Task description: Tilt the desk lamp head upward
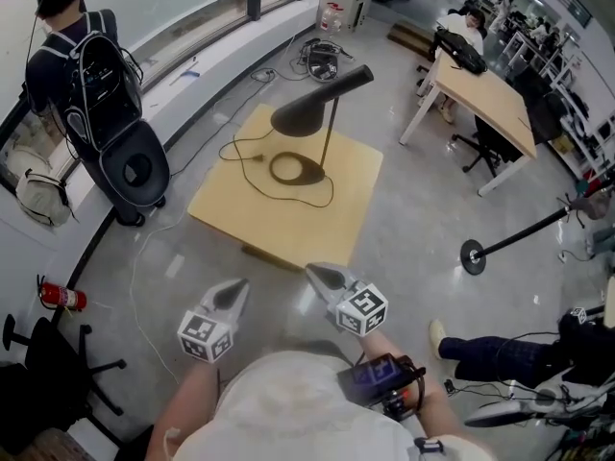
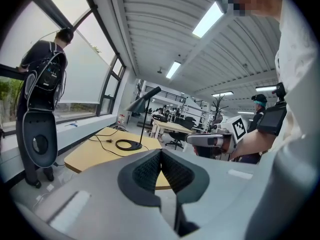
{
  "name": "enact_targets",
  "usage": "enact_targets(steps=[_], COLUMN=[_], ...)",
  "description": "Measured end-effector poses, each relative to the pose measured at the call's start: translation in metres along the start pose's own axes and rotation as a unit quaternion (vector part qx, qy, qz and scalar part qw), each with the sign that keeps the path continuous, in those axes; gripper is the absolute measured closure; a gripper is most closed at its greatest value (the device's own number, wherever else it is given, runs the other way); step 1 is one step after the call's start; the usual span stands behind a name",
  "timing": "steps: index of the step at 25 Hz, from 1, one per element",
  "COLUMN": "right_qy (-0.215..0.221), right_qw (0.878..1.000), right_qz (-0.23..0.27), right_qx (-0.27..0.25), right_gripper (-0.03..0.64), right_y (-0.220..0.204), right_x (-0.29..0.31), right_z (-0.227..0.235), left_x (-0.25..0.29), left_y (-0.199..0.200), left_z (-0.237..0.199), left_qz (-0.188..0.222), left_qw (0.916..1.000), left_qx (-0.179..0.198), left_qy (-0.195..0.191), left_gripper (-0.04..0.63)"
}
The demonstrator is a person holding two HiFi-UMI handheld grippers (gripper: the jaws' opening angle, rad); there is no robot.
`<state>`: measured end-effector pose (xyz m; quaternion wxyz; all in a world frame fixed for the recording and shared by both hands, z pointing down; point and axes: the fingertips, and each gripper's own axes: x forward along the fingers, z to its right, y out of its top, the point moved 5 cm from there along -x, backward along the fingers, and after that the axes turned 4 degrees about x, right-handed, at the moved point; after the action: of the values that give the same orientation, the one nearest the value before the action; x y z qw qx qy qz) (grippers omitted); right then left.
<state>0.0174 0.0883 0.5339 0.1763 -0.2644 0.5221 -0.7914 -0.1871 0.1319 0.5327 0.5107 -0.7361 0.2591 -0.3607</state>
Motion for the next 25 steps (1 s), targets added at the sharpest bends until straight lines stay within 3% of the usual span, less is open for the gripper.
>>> enact_targets(steps=[16, 25], right_qy=[0.032, 0.011], right_qw=[0.999, 1.0], right_qz=[0.0, 0.006], right_qx=[-0.02, -0.028], right_gripper=[0.605, 0.605], right_y=[0.043, 0.064], right_x=[0.041, 0.044], right_z=[0.125, 0.165], left_x=[0.111, 0.142], left_y=[0.055, 0.074], left_z=[-0.038, -0.06], left_qz=[0.0, -0.001], left_qw=[0.9996, 0.9995], left_qx=[0.01, 0.016], left_qy=[0.025, 0.026], left_gripper=[0.594, 0.594])
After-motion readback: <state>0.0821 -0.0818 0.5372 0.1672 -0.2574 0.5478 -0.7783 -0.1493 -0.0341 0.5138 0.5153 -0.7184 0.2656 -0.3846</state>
